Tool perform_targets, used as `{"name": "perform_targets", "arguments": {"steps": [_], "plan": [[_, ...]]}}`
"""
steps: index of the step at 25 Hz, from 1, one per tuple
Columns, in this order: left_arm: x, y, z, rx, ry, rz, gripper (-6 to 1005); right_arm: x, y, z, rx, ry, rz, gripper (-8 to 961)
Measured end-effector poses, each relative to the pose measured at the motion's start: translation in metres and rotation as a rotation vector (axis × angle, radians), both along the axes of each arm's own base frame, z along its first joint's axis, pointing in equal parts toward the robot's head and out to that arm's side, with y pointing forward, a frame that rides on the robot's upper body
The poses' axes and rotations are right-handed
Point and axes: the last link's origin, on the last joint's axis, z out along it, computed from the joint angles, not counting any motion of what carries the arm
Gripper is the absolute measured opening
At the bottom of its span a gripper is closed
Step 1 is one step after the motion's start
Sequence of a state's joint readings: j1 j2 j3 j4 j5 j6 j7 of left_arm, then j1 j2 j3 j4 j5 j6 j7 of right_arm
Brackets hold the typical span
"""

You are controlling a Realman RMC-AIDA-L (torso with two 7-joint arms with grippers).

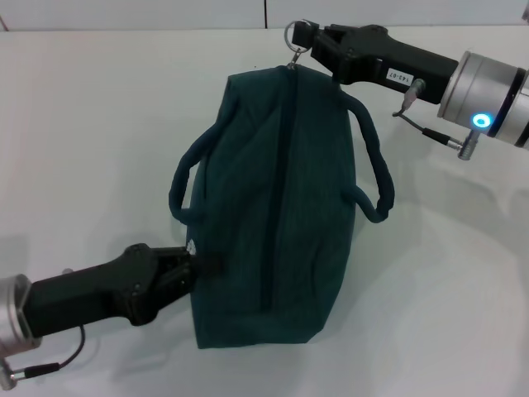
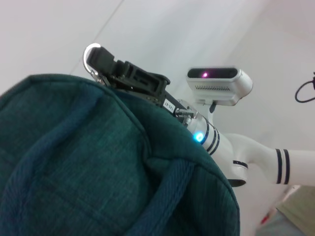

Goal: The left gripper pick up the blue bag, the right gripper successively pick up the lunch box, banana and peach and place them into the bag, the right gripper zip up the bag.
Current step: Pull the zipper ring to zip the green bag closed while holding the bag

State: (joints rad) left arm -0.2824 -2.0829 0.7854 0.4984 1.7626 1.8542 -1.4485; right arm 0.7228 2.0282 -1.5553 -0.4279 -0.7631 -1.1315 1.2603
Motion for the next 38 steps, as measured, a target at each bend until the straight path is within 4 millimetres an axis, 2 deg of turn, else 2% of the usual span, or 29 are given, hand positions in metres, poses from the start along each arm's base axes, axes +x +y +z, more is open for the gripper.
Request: {"name": "perform_targets", "arguments": {"steps": [8,18,23,25,28,31,34,38], "plan": [[-0.015,-0.001,0.015,0.103,-0.016,0.097,103,0.010,0.001,0.007,0.063,0.023,-0.039,6],[-0.015,0.009,0.018,0.188,-0.041,0.117,143,0.012,-0.001,0.007,0.063,0.026,-0.040,7],[-0.022,0.015,0.036,0.286,-0.072,0.168,163,0.017,-0.006,0.008,0.058,0.046,-0.038,7],[-0.028,0.018,0.049,0.349,-0.095,0.214,398,0.019,-0.008,0.009,0.058,0.049,-0.042,7],[-0.032,0.028,0.064,0.394,-0.136,0.283,514,0.021,-0.011,0.009,0.054,0.056,-0.040,6],[-0.031,0.054,0.077,0.374,-0.167,0.361,630,0.022,-0.012,0.010,0.052,0.060,-0.036,6],[-0.019,0.085,0.077,0.309,-0.121,0.360,691,0.022,-0.013,0.010,0.052,0.060,-0.031,6],[0.006,0.114,0.070,0.212,-0.067,0.306,772,0.021,-0.015,0.011,0.059,0.062,-0.005,6]]}}
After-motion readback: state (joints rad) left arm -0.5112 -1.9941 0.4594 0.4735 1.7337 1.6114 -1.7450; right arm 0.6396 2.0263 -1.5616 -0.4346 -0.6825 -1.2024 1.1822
